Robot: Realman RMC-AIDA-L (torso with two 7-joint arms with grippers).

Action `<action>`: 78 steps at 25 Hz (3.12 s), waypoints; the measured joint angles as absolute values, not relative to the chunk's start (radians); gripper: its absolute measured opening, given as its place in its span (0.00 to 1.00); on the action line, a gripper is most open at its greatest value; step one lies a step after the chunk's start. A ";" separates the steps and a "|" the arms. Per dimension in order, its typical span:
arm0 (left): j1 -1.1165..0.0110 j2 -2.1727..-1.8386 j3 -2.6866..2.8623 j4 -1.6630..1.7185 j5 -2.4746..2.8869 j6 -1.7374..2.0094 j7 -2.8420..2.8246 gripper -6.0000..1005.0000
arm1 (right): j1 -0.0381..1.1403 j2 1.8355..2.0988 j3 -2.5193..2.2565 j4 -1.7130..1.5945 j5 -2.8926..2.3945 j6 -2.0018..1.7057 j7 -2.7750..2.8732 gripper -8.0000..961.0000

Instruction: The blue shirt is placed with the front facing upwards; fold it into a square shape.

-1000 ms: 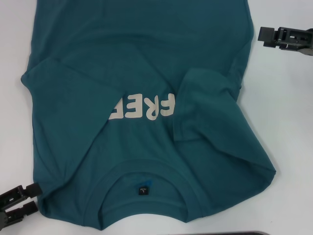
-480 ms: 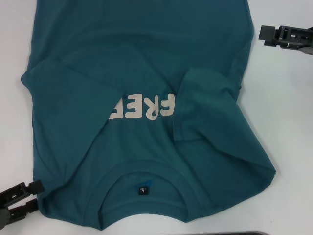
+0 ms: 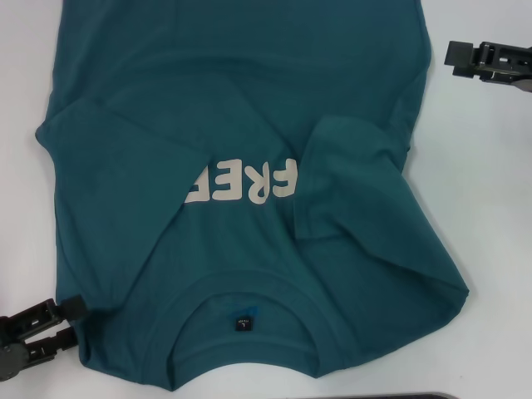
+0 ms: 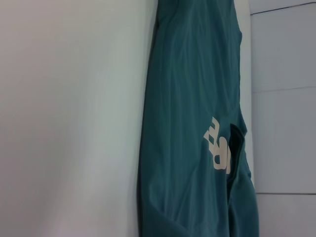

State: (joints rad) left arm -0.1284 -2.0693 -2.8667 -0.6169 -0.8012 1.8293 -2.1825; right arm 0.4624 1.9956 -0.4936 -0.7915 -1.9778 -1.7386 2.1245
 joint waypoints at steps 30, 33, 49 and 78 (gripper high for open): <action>-0.097 -2.070 -2.875 -0.622 -0.801 1.826 -2.203 0.93 | 0.456 1.996 -0.479 -0.792 -1.977 -1.748 2.125 0.95; -0.109 -2.075 -2.871 -0.621 -0.801 1.825 -2.203 0.93 | 0.455 1.996 -0.477 -0.792 -1.977 -1.750 2.125 0.95; -0.106 -2.067 -2.875 -0.643 -0.804 1.839 -2.222 0.93 | 0.453 1.994 -0.447 -0.792 -1.977 -1.763 2.121 0.95; -0.150 -2.087 -2.834 -0.643 -0.797 1.808 -2.247 0.93 | 0.451 1.994 -0.441 -0.792 -1.977 -1.764 2.125 0.95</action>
